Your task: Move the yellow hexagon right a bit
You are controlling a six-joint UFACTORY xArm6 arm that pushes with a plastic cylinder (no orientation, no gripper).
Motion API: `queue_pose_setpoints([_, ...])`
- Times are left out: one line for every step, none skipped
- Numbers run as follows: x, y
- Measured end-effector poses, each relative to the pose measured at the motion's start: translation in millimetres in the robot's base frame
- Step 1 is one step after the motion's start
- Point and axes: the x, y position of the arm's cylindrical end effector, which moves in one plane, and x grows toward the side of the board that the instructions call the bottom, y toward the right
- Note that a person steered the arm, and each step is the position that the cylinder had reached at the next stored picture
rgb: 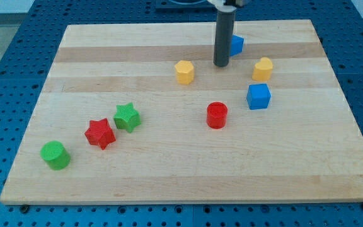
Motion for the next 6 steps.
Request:
queue_pose_setpoints([31, 0])
queue_pose_setpoints([60, 7])
queue_pose_setpoints([64, 51])
queue_pose_setpoints([63, 92])
queue_pose_setpoints([60, 97])
queue_pose_setpoints([40, 104])
